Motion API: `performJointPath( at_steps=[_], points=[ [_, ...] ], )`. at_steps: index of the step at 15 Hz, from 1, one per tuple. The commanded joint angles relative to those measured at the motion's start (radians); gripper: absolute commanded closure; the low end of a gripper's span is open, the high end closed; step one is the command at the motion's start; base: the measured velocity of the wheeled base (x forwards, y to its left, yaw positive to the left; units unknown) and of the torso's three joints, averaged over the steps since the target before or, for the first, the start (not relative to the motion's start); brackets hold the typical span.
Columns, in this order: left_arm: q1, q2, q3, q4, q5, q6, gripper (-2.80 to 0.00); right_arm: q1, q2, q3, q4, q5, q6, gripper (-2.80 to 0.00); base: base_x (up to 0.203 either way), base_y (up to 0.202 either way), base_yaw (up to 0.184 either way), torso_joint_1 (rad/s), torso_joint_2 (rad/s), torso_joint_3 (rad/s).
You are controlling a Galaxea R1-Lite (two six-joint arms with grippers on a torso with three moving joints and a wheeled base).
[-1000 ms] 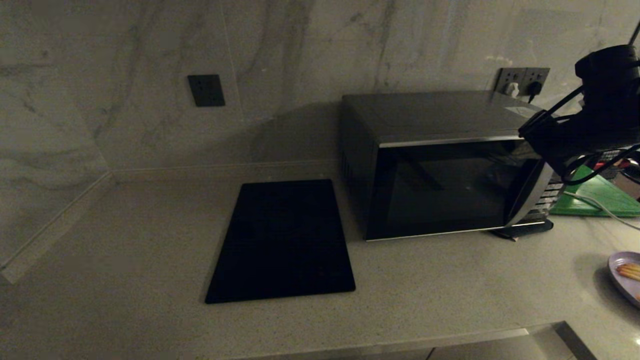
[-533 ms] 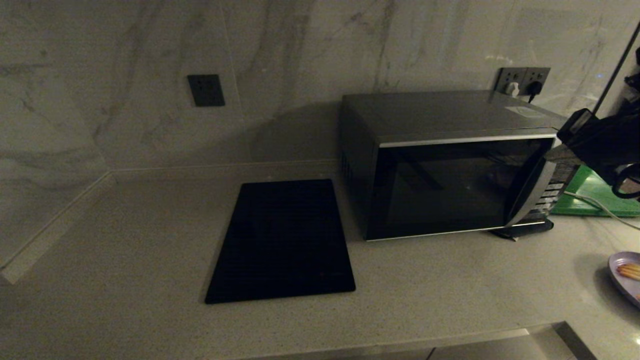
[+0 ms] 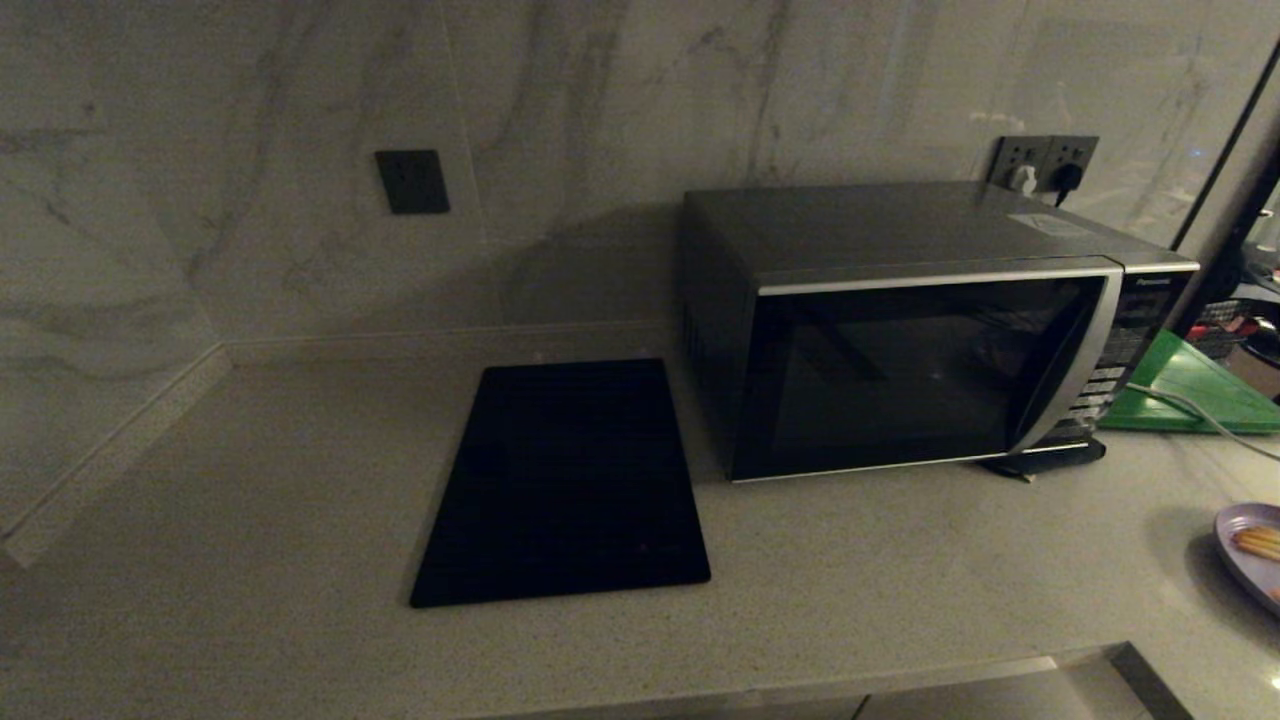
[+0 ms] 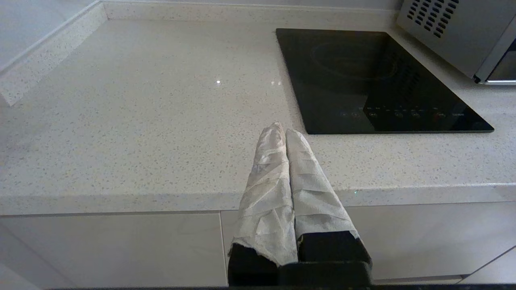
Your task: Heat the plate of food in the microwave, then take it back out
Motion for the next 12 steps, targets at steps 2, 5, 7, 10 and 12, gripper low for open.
performJointPath(
  at_steps=[2, 5, 7, 10, 12],
  points=[
    [0.001, 0.002, 0.000, -0.002, 0.001, -0.001, 0.00, -0.001, -0.374, 0.153, 0.021, -0.049, -0.130, 0.00, 0.000, 0.000, 0.000, 0.000, 0.00, 0.000],
    [0.000, 0.002, 0.000, 0.000, 0.001, -0.001, 0.00, -0.005, -0.560, 0.215, 0.114, -0.082, -0.187, 0.00, 0.000, 0.000, 0.000, 0.000, 0.00, 0.000],
    [0.001, 0.002, 0.000, 0.000, 0.001, -0.001, 0.00, -0.024, -0.655, 0.246, 0.153, -0.087, -0.197, 0.00, 0.000, 0.000, 0.000, 0.000, 0.00, 0.000],
    [-0.001, 0.002, 0.000, 0.000, 0.001, -0.001, 0.00, -0.040, -0.767, 0.290, 0.207, -0.084, -0.205, 0.00, 0.000, 0.000, 0.000, 0.000, 0.00, 0.000],
    [0.001, 0.002, 0.000, 0.000, 0.001, -0.001, 0.00, -0.040, -0.766, 0.296, 0.267, -0.084, -0.184, 0.00, 0.000, 0.000, 0.000, 0.000, 0.00, 0.000]
  ],
)
